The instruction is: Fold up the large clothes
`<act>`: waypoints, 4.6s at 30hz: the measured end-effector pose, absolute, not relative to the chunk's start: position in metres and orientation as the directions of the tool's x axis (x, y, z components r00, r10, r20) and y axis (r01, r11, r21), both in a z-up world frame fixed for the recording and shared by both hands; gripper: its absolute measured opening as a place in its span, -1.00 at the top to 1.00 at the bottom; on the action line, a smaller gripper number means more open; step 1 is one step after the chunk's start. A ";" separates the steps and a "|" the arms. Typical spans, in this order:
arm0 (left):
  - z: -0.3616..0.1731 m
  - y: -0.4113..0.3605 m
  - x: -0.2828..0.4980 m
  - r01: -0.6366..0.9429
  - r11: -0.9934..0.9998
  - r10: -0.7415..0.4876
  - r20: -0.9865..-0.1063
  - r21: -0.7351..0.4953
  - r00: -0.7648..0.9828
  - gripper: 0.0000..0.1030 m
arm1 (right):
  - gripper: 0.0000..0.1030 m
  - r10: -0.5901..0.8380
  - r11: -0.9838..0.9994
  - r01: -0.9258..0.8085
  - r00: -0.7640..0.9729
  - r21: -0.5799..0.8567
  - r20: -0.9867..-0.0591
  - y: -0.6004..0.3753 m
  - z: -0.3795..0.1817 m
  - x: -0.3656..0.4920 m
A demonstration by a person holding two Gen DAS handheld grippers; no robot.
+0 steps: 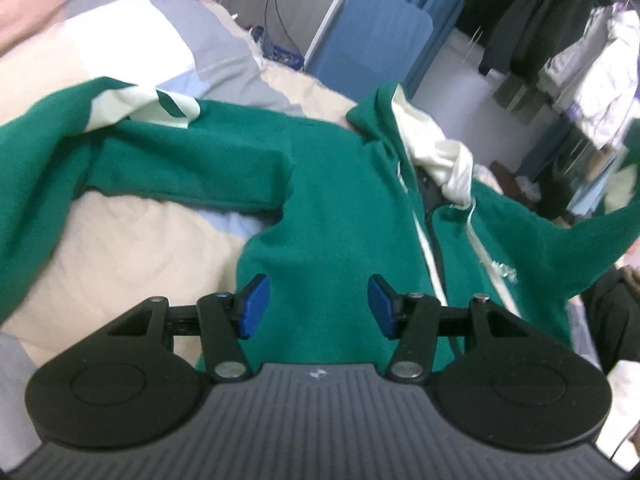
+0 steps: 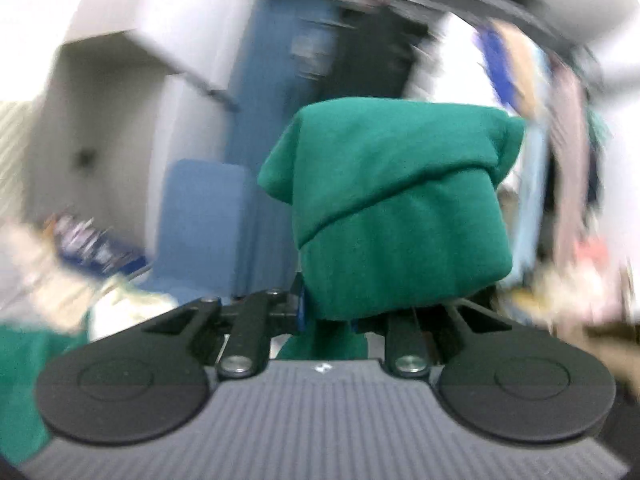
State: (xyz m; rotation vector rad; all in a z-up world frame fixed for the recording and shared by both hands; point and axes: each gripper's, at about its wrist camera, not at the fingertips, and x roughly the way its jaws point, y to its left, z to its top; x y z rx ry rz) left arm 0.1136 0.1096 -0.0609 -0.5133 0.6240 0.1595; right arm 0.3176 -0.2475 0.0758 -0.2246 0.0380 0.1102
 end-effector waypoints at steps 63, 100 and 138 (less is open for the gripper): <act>-0.095 0.068 0.136 -0.055 0.880 -0.230 -0.524 -0.472 0.820 -0.22 | 0.63 0.374 0.536 0.039 0.885 0.843 -0.278 -0.351 -0.135 0.334; -0.080 0.077 0.105 -0.115 0.880 -0.169 -0.528 -0.462 0.832 -0.23 | -0.37 0.709 0.605 -0.015 0.465 0.796 -0.530 -0.192 -0.124 0.209; -0.149 -0.036 0.153 0.146 0.791 -0.539 -0.564 -0.594 0.626 -0.23 | 0.76 0.463 0.722 0.164 0.606 0.672 -0.647 -0.280 -0.118 0.244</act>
